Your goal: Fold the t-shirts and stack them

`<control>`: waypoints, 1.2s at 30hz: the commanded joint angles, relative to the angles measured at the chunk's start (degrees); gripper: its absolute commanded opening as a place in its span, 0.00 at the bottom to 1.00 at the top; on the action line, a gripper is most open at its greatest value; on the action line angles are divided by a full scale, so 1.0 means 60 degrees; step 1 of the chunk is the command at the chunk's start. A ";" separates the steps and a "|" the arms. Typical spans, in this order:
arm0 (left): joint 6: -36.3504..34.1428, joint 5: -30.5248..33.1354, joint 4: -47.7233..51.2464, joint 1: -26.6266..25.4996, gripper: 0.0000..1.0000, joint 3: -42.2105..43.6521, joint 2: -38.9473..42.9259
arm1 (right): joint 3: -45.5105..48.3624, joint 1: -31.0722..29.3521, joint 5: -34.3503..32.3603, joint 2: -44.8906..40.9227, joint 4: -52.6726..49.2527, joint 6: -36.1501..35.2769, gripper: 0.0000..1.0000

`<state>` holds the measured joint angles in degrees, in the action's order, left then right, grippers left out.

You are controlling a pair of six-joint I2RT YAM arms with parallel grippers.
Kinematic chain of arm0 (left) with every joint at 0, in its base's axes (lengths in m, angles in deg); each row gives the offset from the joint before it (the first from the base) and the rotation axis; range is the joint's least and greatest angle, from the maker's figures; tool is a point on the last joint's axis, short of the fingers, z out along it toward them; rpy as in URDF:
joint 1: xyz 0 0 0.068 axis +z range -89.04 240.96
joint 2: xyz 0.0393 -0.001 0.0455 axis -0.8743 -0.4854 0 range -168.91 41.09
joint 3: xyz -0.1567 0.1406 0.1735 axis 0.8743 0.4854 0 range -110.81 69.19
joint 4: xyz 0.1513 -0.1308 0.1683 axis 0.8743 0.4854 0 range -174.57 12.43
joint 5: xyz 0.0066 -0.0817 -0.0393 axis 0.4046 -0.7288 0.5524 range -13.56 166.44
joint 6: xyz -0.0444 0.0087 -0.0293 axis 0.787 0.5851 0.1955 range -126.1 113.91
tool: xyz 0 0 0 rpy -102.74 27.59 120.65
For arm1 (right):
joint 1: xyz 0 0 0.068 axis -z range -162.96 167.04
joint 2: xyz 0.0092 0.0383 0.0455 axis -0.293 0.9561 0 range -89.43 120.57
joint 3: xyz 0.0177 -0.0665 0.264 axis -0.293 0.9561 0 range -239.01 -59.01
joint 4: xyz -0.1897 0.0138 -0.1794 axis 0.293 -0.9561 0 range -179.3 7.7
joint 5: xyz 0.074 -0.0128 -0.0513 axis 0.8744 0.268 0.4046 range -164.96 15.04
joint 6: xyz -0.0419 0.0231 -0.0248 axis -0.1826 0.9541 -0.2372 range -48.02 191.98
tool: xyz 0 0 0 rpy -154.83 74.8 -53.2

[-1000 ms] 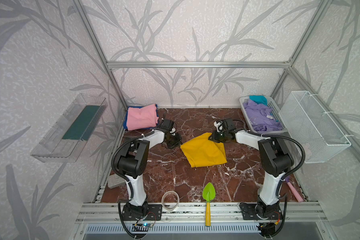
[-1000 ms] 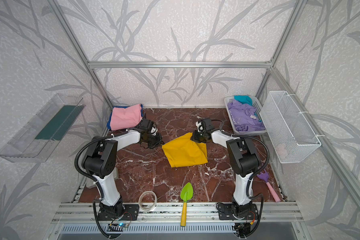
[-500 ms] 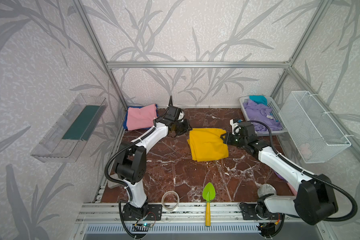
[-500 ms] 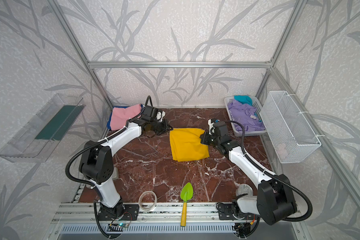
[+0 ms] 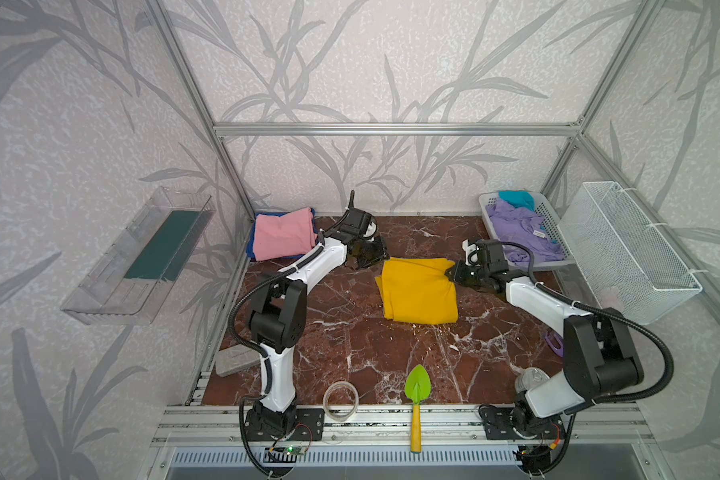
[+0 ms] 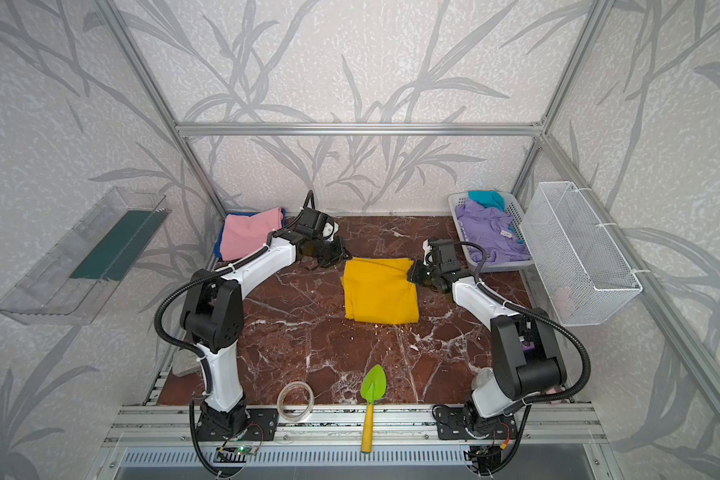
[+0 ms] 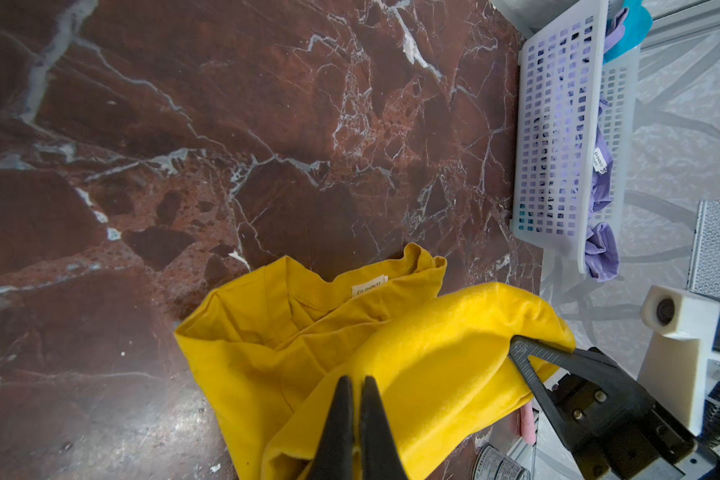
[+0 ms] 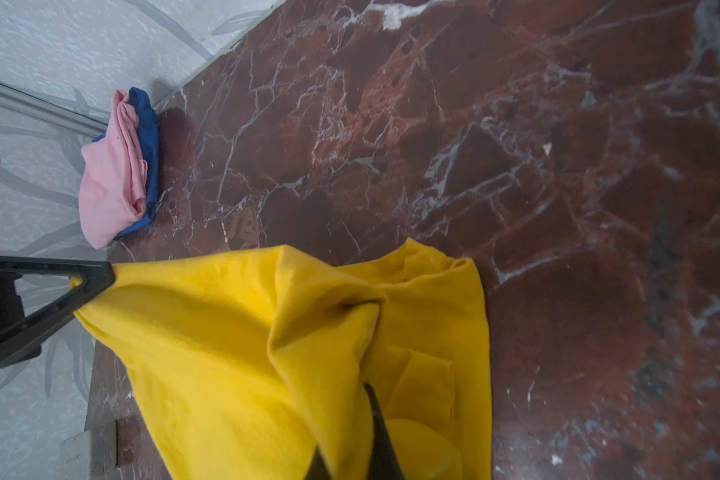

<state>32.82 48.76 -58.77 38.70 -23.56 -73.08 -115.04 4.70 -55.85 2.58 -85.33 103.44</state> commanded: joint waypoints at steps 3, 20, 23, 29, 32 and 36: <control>-0.0109 0.0492 0.0583 0.0398 0.39 -0.1060 -0.1107 | -0.1275 0.0389 0.0813 0.1767 0.0501 -0.0386 0.21; 0.0260 0.0822 0.0140 -0.0398 0.43 0.2588 0.1936 | 0.0564 0.0489 -0.0093 -0.0417 -0.1150 -0.0515 0.56; 0.0468 0.0652 -0.0122 -0.1090 0.54 0.3497 0.2272 | 0.1177 0.0110 -0.0066 -0.1104 -0.1627 -0.0683 0.57; 0.0631 0.0824 -0.0649 -0.1752 0.50 0.4532 0.2369 | 0.2024 -0.0360 0.0296 -0.1343 -0.1763 -0.0581 0.59; 0.0677 0.0844 -0.0823 -0.1783 0.41 0.4687 0.2143 | 0.2254 -0.0368 0.0433 -0.1122 -0.1509 -0.0405 0.57; 0.0662 0.1006 -0.0897 -0.1798 0.19 0.4805 0.1896 | 0.2420 -0.0375 0.0313 -0.0896 -0.1175 -0.0252 0.44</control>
<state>36.27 53.76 -62.53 27.81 4.39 -60.60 -101.01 2.41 -54.01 -3.59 -93.96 101.15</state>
